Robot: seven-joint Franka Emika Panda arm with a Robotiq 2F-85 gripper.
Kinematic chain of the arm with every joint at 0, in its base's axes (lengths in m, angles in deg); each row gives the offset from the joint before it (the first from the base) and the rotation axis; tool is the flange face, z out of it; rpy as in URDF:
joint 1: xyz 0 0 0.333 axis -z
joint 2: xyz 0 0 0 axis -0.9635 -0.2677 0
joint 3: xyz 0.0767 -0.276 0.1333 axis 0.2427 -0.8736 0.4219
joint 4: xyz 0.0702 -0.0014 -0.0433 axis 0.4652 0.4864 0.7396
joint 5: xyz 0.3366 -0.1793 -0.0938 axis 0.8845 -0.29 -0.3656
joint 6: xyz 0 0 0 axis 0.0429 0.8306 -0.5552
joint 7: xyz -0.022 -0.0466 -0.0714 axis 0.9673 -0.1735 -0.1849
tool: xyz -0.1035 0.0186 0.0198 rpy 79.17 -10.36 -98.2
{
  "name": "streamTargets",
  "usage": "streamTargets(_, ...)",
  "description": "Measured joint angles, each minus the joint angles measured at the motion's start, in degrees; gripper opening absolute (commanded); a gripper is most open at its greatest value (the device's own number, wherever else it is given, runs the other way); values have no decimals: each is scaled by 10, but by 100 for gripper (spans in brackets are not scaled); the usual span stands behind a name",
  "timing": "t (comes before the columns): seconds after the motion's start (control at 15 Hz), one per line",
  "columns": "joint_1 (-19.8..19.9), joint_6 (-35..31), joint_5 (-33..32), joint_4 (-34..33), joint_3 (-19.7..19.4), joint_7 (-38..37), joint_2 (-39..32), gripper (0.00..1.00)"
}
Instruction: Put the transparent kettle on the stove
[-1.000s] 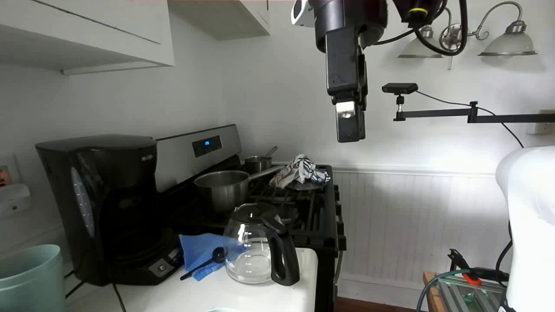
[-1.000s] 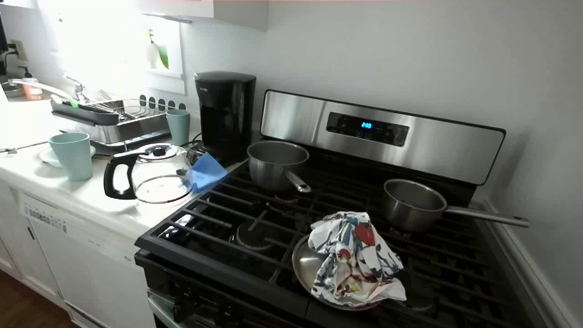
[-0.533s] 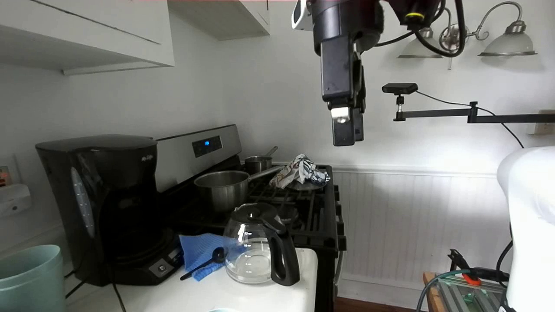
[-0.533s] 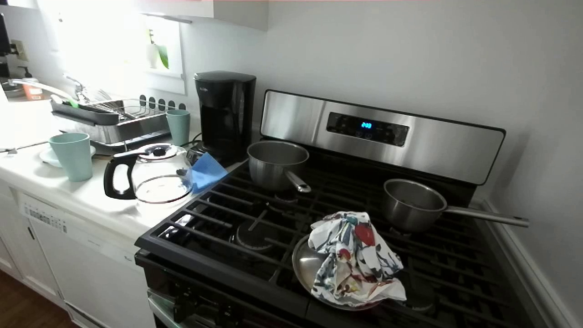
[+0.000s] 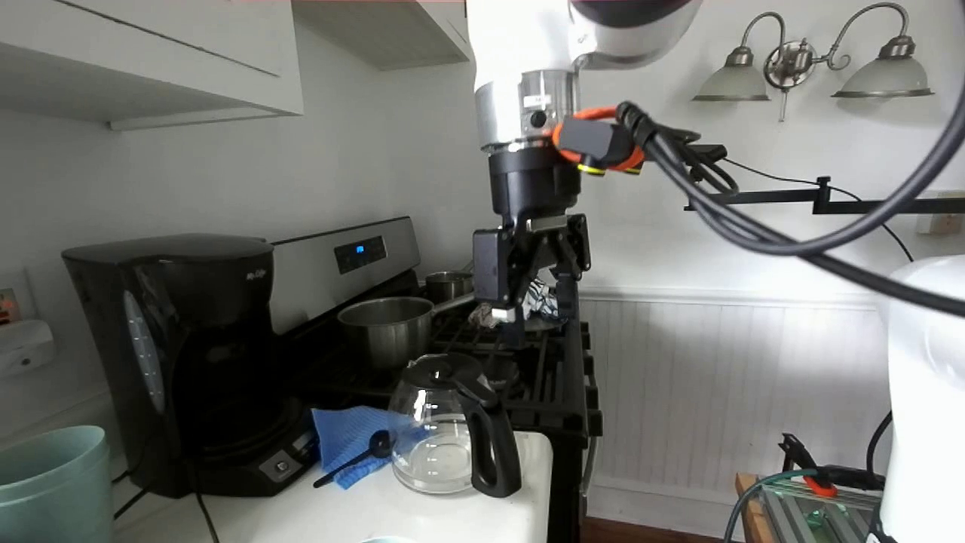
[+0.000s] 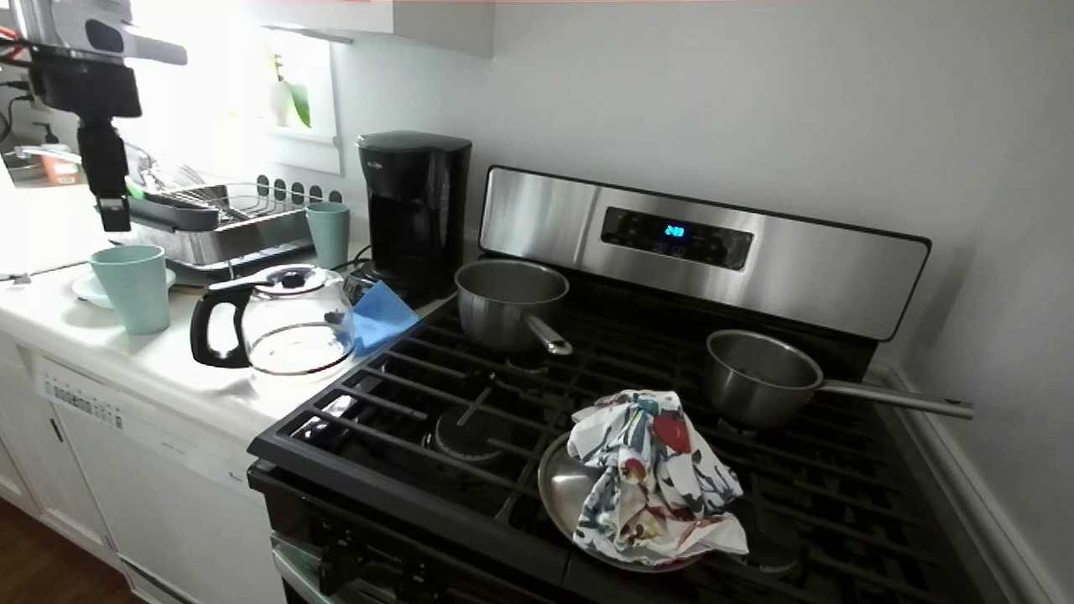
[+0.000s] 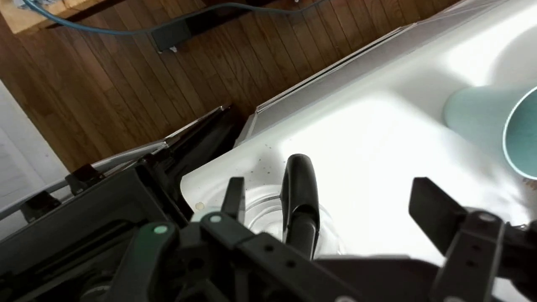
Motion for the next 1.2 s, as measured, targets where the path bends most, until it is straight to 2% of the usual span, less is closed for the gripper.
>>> streamTargets(0.33,1,-98,-6,27,1,-41,-61,100)
streamTargets(1.07,10,-207,-37,34,-19,-102,-167,100)
streamTargets(1.2,10,-223,-37,34,-25,-105,-174,94)
